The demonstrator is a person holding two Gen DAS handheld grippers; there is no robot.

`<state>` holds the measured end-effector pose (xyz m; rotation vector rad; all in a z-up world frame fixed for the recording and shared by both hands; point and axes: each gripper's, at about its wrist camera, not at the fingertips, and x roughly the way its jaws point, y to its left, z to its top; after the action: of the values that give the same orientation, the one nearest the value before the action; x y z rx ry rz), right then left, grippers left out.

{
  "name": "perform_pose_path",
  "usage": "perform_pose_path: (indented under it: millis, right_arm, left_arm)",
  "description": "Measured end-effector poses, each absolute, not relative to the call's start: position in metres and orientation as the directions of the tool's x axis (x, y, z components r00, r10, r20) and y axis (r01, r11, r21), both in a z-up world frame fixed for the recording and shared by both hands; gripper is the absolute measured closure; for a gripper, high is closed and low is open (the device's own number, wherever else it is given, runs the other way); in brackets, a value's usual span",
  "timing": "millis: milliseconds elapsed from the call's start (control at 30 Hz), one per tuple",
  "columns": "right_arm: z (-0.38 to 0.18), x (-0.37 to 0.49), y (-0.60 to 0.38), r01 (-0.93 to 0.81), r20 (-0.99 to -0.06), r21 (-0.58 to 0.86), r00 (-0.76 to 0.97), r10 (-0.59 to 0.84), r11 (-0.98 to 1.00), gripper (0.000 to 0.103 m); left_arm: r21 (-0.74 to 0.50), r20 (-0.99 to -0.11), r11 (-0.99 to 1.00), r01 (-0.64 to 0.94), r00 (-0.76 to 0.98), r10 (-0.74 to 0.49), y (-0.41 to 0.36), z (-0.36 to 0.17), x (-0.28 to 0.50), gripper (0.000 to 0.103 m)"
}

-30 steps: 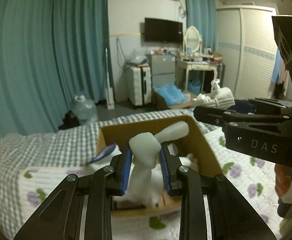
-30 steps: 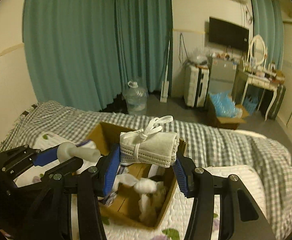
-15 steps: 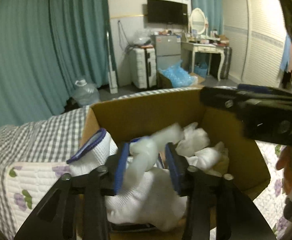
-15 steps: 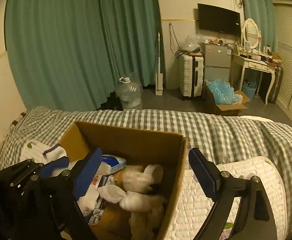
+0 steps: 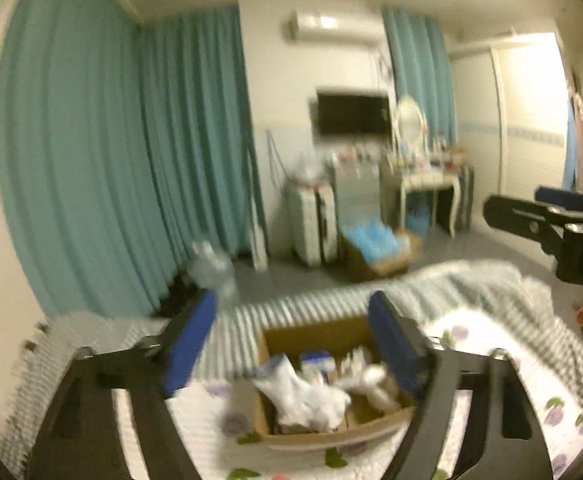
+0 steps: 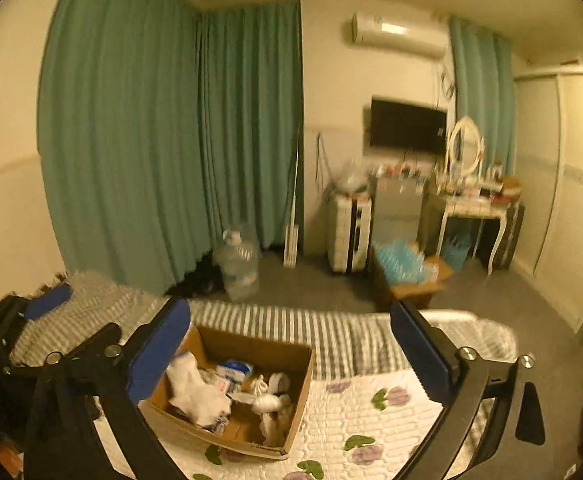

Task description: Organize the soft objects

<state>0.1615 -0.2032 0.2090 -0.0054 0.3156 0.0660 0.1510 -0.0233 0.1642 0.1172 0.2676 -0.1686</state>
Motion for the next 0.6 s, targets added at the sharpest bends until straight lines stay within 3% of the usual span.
perform_pose_path:
  millis: [133,300,500,600]
  right_arm:
    - [0.246,0.099,-0.201,-0.077,-0.235,-0.002,0.969,0.075,0.997,0.000]
    - [0.249,0.043,-0.192,-0.076,-0.187,-0.006,0.980,0.074,0.997,0.000]
    - [0.214,0.010,-0.165,-0.069,-0.121,-0.054,0.991,0.062,0.996,0.000]
    - [0.182,0.014,-0.167,-0.083,-0.082,0.018,0.993,0.084,0.996,0.000]
  left_arm:
    - [0.084,-0.140,0.989,0.124,0.984,-0.112,-0.011,0.200,0.091,0.016]
    - [0.075,-0.018,0.995,0.072,0.997,-0.071,0.007,0.213,0.035,0.013]
    - [0.055,-0.009,0.994,0.090,0.996,-0.090,0.024,0.188,0.025,0.013]
    - [0.052,-0.028,0.995,0.083,0.996,-0.082,0.026,0.165,0.034,0.013]
